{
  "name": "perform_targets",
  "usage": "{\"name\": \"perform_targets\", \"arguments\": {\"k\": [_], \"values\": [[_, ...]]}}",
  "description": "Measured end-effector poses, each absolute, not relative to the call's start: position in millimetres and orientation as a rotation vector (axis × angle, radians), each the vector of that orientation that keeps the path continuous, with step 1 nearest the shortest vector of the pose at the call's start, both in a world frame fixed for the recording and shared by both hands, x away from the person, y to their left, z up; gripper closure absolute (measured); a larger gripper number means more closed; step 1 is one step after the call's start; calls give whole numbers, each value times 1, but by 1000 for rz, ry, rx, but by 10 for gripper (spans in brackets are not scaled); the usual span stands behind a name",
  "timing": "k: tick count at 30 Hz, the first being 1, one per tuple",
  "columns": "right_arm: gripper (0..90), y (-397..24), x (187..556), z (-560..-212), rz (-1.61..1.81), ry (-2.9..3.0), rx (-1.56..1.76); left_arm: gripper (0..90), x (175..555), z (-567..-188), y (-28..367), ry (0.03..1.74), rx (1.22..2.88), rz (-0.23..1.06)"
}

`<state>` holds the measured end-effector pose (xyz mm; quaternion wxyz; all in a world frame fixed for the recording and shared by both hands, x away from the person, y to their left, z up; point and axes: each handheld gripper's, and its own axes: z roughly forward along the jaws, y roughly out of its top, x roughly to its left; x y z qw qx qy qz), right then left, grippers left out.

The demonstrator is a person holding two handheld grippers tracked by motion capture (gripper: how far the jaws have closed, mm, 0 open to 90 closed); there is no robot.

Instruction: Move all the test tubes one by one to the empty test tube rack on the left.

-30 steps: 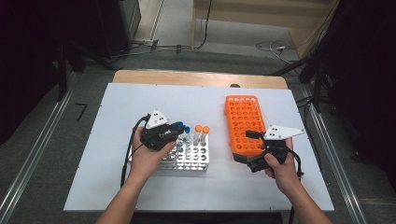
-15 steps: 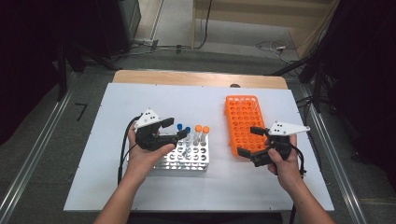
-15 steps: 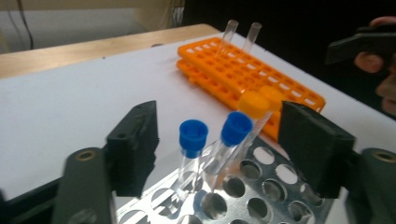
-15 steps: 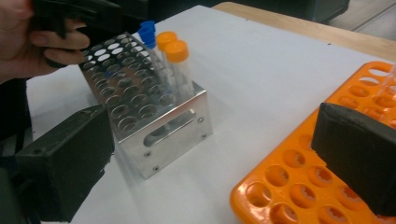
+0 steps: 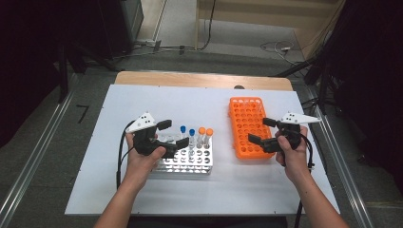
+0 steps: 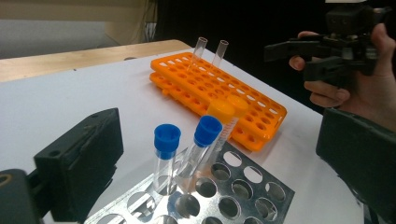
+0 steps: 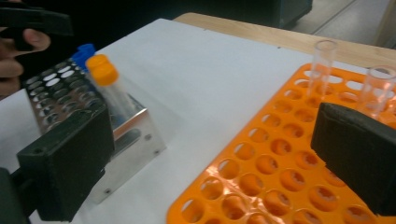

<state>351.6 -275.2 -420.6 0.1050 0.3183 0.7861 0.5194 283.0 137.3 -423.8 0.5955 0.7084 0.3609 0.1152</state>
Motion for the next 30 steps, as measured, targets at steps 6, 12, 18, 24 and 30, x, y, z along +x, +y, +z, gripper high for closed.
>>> {"name": "perform_targets", "arguments": {"k": [6,12,18,24,30], "values": [[37,-282,377,-428,1480,2279,1041,0,281,-424,135,835,1643,261],[133,-287,402,-442,1433,2230,1186,0,280,-423,134,832,1644,261],[260,-281,419,-448,1316,2214,1224,0,281,-424,135,834,1648,259],[396,-281,433,-461,1179,2184,1260,0,281,-424,136,836,1649,257],[500,-279,436,-470,1167,2194,1196,0,281,-424,136,837,1650,256]]}}
